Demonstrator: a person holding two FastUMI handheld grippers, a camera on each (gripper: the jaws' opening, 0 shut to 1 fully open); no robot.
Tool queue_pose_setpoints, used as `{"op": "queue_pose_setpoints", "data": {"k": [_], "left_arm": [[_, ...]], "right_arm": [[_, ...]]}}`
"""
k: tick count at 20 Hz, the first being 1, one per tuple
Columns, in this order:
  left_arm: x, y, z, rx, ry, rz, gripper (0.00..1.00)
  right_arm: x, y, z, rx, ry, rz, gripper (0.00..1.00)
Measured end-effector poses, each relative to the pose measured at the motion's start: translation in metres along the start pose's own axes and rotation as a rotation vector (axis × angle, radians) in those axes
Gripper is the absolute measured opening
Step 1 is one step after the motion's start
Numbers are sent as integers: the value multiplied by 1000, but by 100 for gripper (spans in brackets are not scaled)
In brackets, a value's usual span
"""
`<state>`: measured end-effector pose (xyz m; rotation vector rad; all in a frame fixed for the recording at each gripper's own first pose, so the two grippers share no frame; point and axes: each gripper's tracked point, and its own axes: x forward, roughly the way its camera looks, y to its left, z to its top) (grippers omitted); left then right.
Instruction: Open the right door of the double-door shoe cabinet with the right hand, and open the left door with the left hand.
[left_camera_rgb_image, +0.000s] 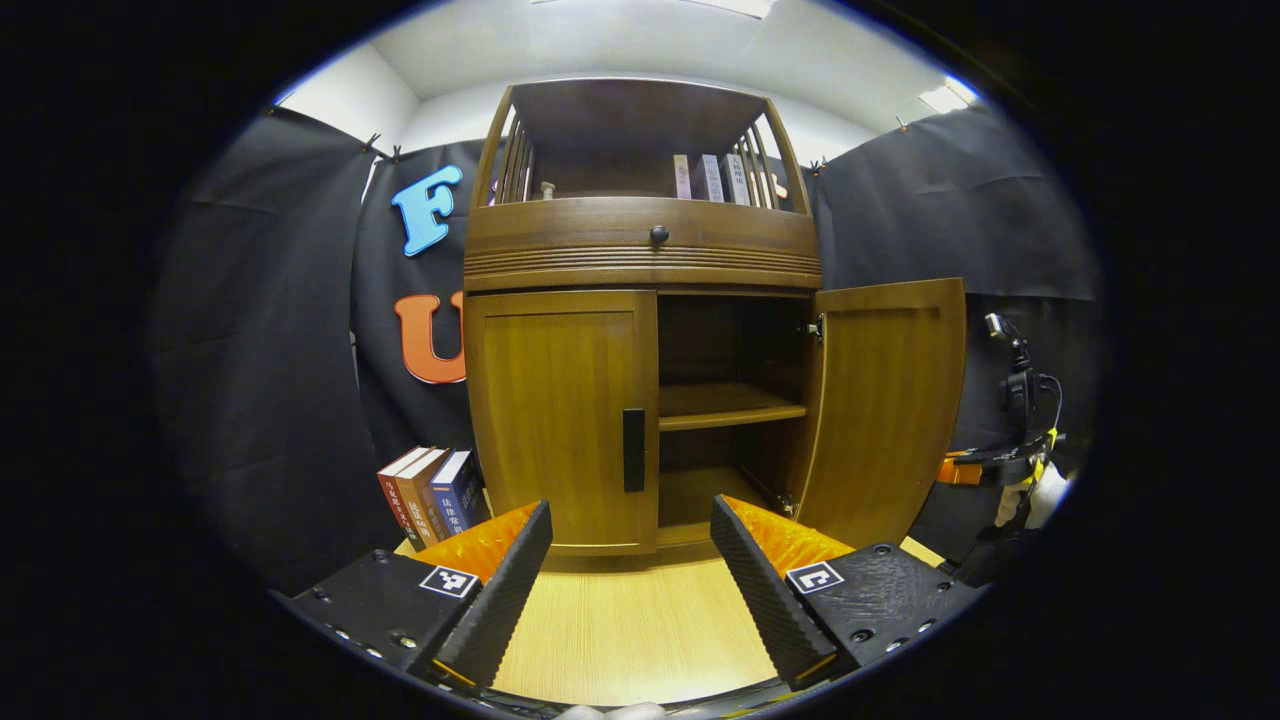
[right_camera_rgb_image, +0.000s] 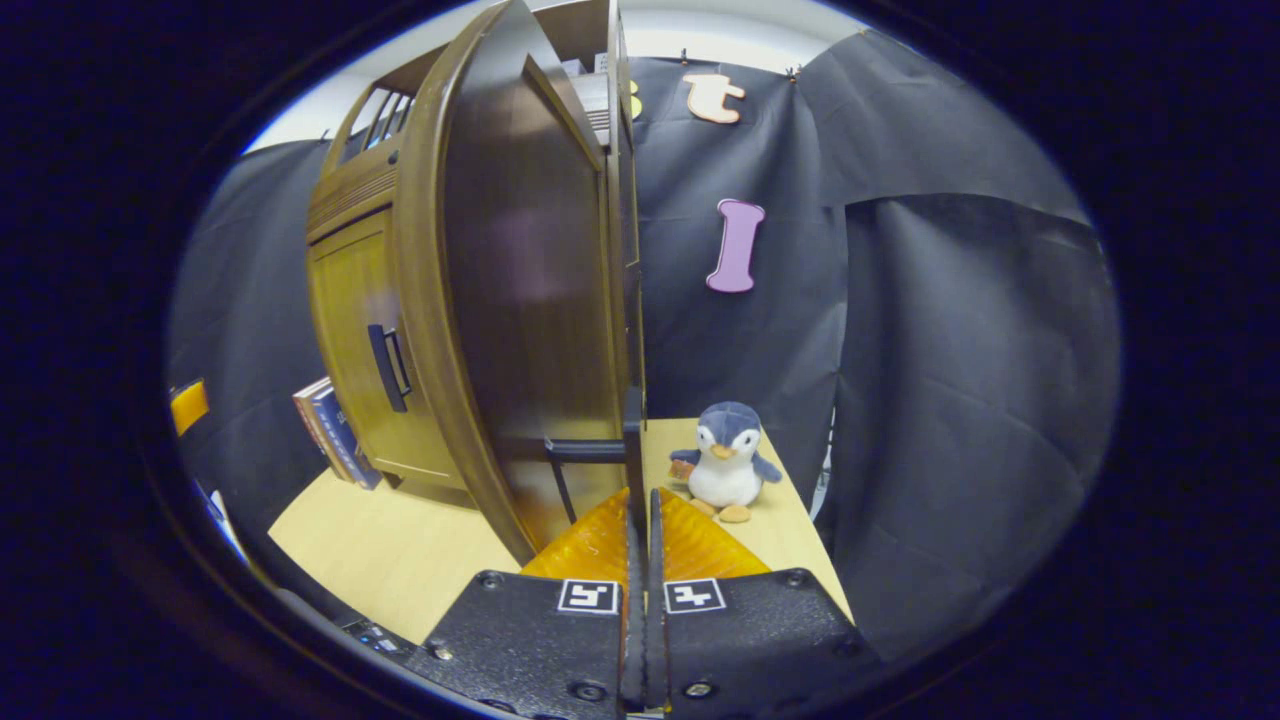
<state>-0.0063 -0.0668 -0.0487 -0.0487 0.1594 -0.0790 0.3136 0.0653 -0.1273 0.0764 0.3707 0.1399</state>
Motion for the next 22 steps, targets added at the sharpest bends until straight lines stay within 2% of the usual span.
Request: {"op": "queue_pose_setpoints", "data": {"k": [7, 12, 15, 16, 18, 19, 22], "left_arm": [[-5, -5, 3, 0, -19, -6, 96], [-7, -1, 4, 5, -22, 0, 96], [-5, 4, 5, 2, -28, 2, 96], [-4, 5, 5, 3, -29, 3, 96], [-2, 8, 5, 5, -26, 4, 96], [-1, 9, 4, 6, -23, 5, 96], [2, 13, 8, 13, -24, 6, 96]], "right_arm": [[-2, -18, 0, -52, 27, 73, 4], [-9, -30, -6, -80, 40, 73, 7], [-28, -50, -16, -97, 55, 39, 32], [-38, -56, -17, -91, 53, 19, 48], [-57, -73, -11, -70, 14, -58, 70], [-66, -73, -4, -51, -8, -83, 71], [-90, -66, 17, -19, -80, -137, 100]]}}
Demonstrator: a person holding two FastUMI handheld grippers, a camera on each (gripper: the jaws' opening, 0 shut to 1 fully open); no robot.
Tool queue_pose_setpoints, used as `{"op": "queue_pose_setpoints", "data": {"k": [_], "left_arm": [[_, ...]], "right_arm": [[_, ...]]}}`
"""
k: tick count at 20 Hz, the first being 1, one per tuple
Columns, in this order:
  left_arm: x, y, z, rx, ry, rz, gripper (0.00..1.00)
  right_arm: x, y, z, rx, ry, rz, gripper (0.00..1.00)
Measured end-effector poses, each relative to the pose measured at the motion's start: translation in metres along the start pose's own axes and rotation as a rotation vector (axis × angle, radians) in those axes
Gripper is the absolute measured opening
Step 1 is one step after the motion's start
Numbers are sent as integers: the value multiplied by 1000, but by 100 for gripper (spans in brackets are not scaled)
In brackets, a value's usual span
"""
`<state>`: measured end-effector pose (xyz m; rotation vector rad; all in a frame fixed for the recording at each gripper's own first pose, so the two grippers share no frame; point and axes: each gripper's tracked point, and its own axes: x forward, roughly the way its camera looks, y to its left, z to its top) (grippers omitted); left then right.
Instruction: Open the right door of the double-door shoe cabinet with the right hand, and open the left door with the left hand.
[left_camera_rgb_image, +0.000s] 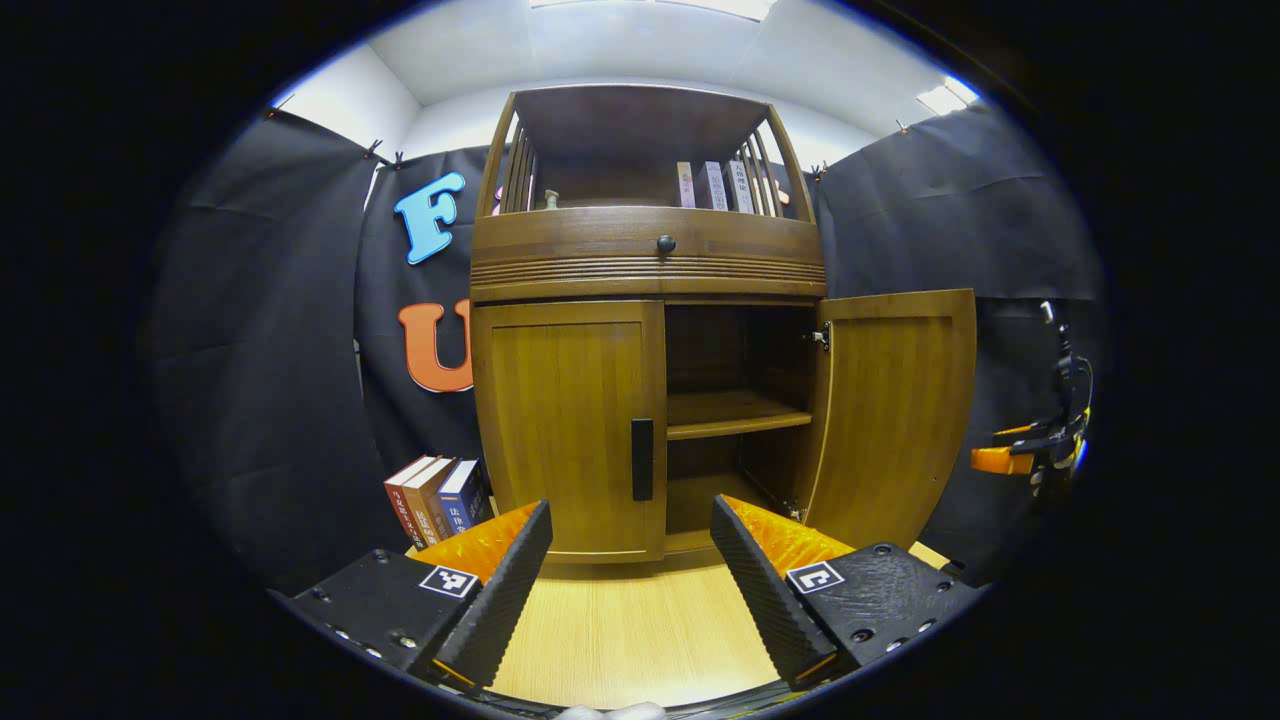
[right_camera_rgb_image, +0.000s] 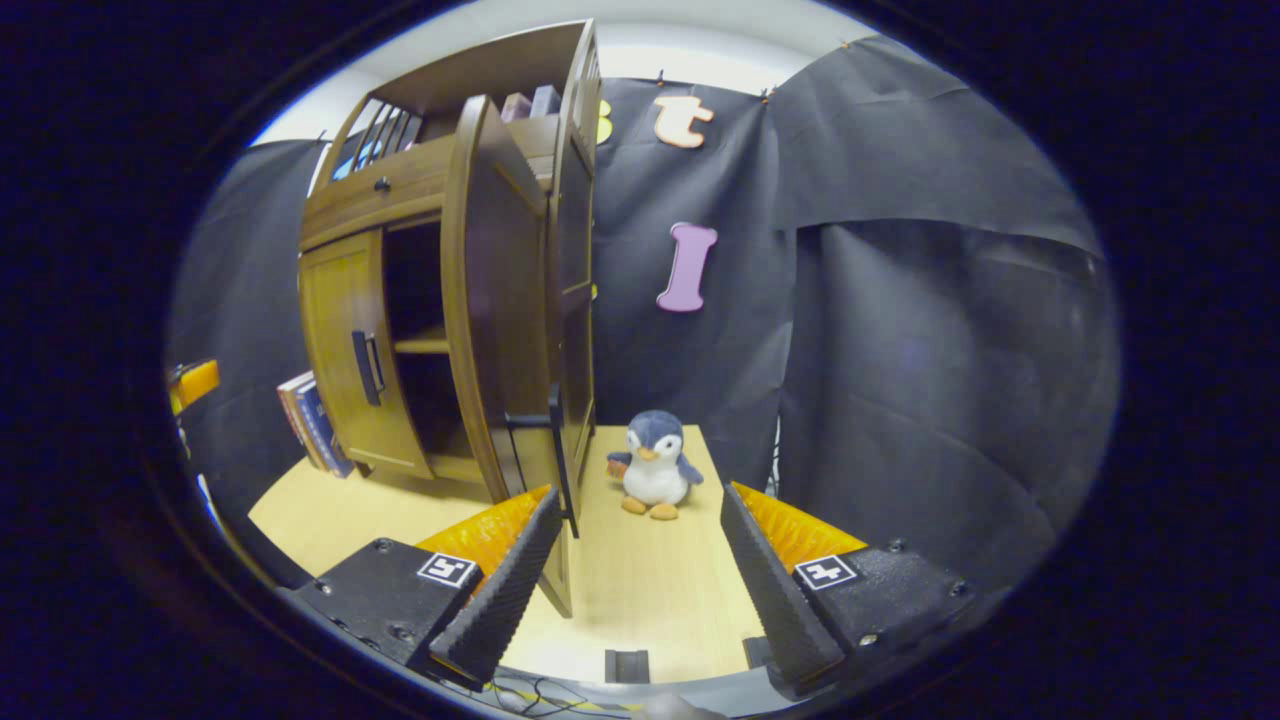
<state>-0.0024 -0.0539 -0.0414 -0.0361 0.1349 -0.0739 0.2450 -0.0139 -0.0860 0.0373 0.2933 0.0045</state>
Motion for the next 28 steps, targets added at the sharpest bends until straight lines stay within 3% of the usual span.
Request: {"op": "queue_pose_setpoints", "data": {"k": [5, 10, 14, 15, 16, 17, 19, 23, 28], "left_arm": [[3, 11, 8, 16, -17, 9, 96], [4, 23, 12, 20, -27, 32, 96], [7, 32, 7, 30, -18, 50, 100], [9, 33, 6, 28, -17, 50, 96], [10, 34, 4, 27, -14, 51, 100], [12, 36, 2, 27, -12, 54, 96], [18, 39, 0, 26, -7, 58, 96], [45, 40, -2, 15, -10, 45, 96], [115, 29, -10, 15, -21, 6, 96]], "right_arm": [[-31, 37, 39, 15, -89, -68, 100], [-40, 102, 64, 8, -158, -24, 100], [-35, 153, 54, 12, -160, 7, 100], [-33, 163, 47, 17, -158, 3, 100], [-32, 173, 41, 23, -159, 7, 100], [-32, 185, 36, 21, -152, 23, 100], [-27, 205, 25, 2, -120, 59, 100], [-19, 209, 31, -4, -92, 65, 100], [-10, 208, 41, -10, -93, 36, 99]]}}
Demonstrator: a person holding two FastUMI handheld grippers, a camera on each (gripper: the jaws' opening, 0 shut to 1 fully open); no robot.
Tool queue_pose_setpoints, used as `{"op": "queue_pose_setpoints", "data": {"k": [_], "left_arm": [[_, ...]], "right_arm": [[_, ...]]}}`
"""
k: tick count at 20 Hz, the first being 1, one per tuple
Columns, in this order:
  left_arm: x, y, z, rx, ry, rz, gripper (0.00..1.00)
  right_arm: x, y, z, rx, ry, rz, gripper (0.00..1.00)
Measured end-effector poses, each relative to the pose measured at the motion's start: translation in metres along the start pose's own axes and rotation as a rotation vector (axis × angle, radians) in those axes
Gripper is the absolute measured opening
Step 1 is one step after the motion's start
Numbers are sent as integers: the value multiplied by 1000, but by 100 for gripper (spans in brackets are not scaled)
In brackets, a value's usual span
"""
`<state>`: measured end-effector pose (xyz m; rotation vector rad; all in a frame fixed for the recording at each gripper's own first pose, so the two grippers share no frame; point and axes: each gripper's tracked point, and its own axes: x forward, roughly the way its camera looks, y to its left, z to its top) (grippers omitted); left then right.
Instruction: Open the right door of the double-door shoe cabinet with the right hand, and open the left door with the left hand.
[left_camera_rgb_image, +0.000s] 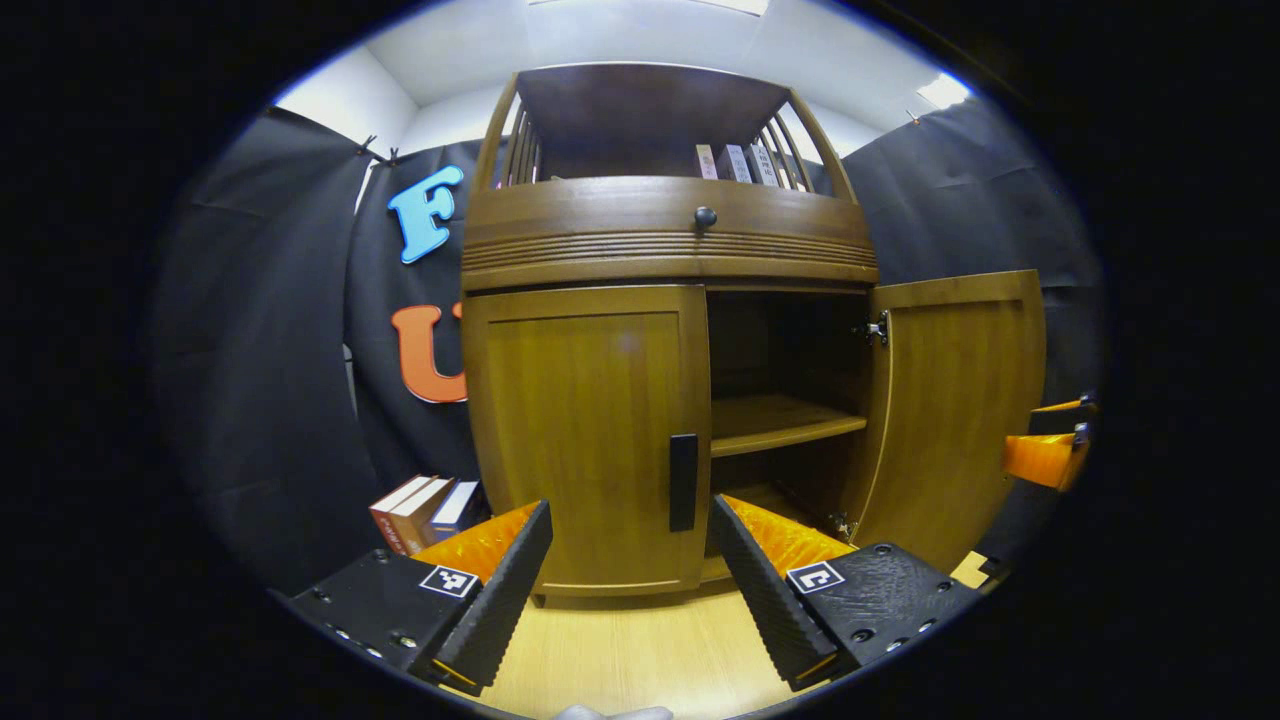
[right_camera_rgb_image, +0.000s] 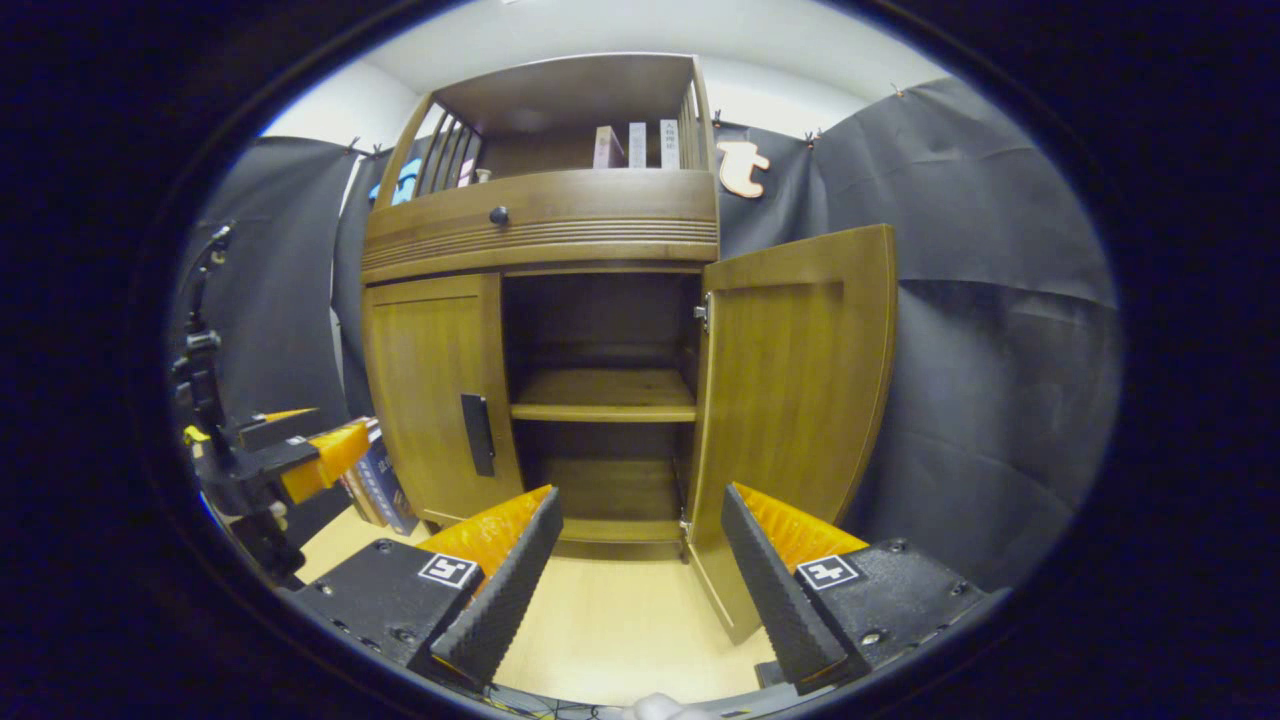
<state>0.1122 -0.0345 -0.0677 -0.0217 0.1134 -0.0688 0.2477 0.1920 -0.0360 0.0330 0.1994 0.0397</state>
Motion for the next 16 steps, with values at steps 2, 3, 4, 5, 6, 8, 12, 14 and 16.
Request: {"op": "queue_pose_setpoints", "data": {"k": [2, 3, 4, 5, 6, 8, 12, 14, 16], "left_arm": [[35, -12, -8, -20, -4, -35, 96], [51, -19, -13, -27, -1, -56, 96], [67, -22, -17, -18, -3, -61, 96], [82, -23, -21, -6, -10, -58, 100], [96, -25, -23, 6, -23, -62, 96], [119, -34, -34, 15, -21, -77, 96], [154, -40, -48, -8, 6, -72, 96], [167, -37, -49, 0, 4, -56, 95], [170, -34, -49, 0, 6, -40, 82]], "right_arm": [[2, -2, -1, -21, 15, -23, 100], [3, -3, -1, -21, 20, -32, 100], [3, -4, 1, -16, 25, -37, 100], [4, -4, 0, -13, 33, -45, 100], [4, -6, 0, -12, 40, -55, 100], [1, -8, 0, -14, 53, -78, 100], [2, -14, -6, -12, 92, -104, 100], [1, -14, -9, -11, 103, -112, 100], [0, -13, -13, -9, 113, -114, 100]]}}
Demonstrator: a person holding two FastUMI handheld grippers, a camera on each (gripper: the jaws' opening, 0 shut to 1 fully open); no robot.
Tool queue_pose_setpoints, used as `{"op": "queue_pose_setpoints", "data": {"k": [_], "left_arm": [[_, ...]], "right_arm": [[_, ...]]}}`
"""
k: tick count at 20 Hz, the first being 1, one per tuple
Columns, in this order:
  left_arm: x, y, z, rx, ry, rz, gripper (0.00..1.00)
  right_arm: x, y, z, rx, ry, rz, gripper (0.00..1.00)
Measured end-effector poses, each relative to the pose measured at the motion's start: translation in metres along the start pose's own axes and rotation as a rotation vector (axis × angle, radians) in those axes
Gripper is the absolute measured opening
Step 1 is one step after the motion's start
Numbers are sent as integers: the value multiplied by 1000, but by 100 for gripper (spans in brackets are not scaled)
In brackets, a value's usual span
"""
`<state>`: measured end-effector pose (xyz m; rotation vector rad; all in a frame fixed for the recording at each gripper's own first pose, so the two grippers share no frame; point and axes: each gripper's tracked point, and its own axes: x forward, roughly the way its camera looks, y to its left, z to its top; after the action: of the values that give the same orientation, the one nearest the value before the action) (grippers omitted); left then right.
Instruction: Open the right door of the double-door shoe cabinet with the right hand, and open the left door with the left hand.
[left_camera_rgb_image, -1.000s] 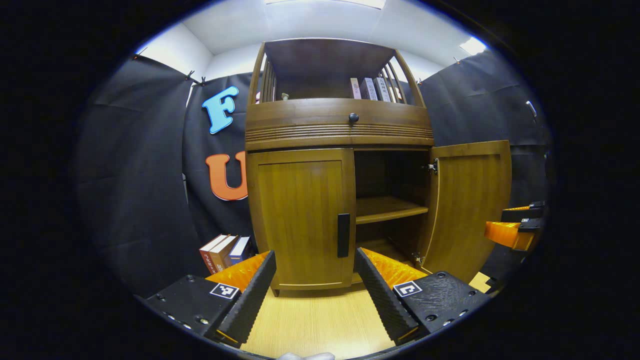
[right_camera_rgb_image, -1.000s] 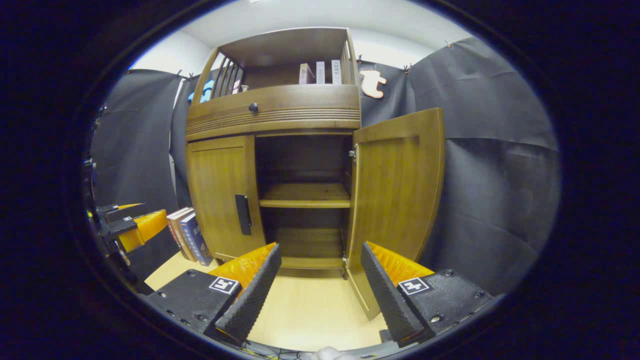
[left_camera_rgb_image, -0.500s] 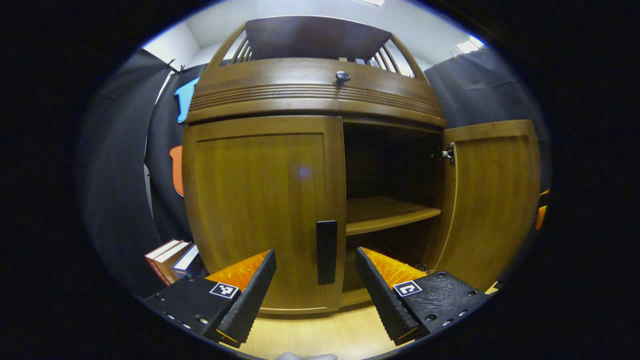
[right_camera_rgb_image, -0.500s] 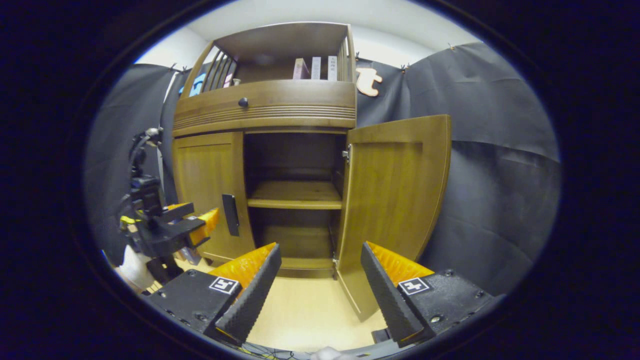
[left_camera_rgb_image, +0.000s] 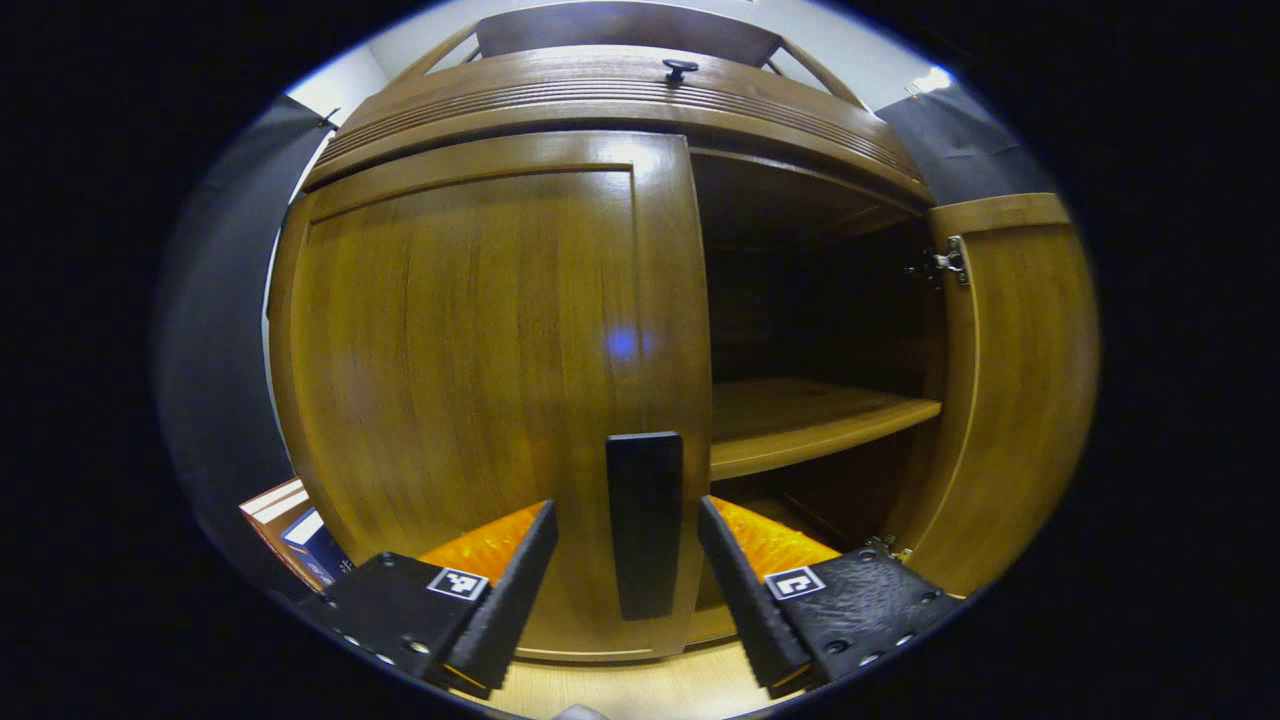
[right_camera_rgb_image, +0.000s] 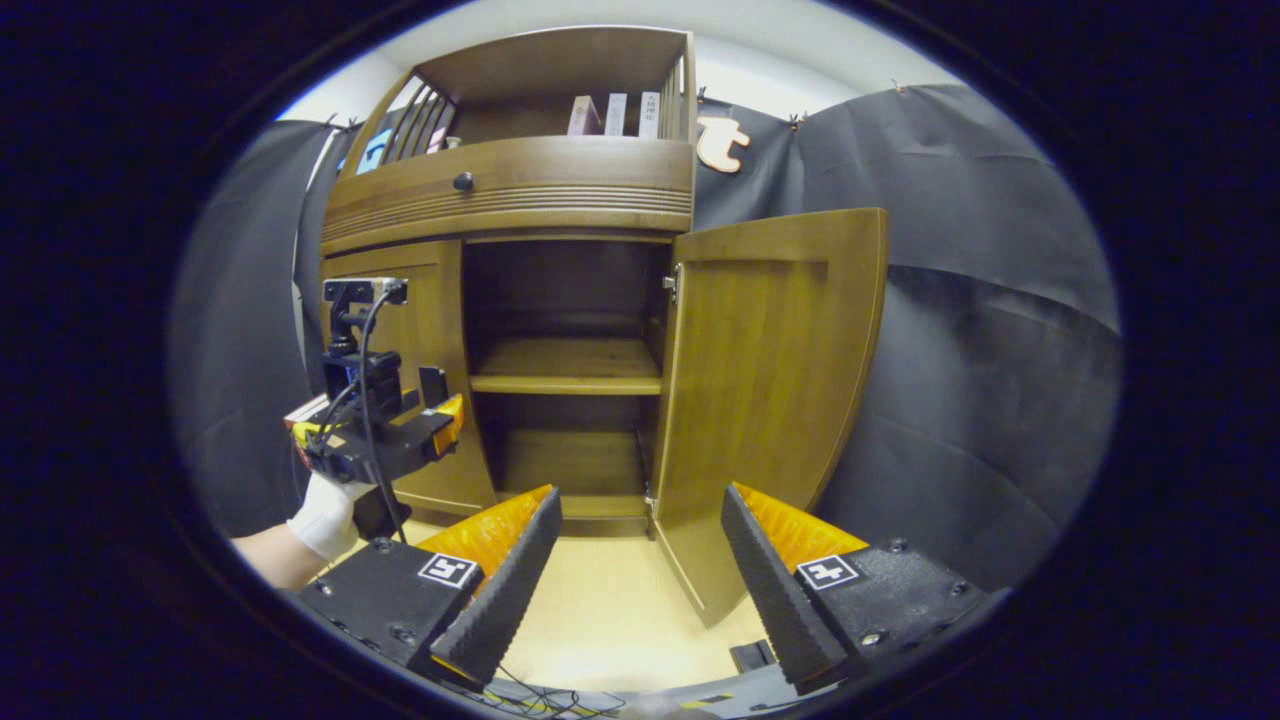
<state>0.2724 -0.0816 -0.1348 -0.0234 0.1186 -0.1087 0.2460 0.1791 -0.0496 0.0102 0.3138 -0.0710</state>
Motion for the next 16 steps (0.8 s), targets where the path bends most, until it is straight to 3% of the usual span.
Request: {"op": "queue_pose_setpoints", "data": {"k": [2, 5, 9, 10, 11, 12, 13, 14, 16], "left_arm": [[0, -2, -5, 2, 21, -1, 57], [4, -1, -4, 26, 13, -1, 54], [4, -5, -4, 0, 11, -4, 30], [3, -7, -4, -6, 13, -14, 30], [2, -9, -5, -15, 14, -27, 39], [1, -10, -5, -22, 19, -40, 30], [-2, -10, -7, -28, 26, -50, 39], [-6, -11, -7, -29, 31, -51, 30], [-14, -8, -8, -13, 27, -49, 30]], "right_arm": [[-1, 2, -3, 6, 6, 8, 100], [-2, 1, -10, 12, 16, 10, 100], [-7, 2, -14, 22, 21, 19, 100], [-9, 2, -15, 24, 20, 22, 100], [-10, 3, -17, 27, 22, 29, 100], [-11, 3, -20, 28, 27, 34, 100], [-12, 3, -21, 28, 29, 35, 100], [-13, 3, -24, 28, 33, 38, 100], [-16, 5, -30, 32, 43, 48, 100]]}}
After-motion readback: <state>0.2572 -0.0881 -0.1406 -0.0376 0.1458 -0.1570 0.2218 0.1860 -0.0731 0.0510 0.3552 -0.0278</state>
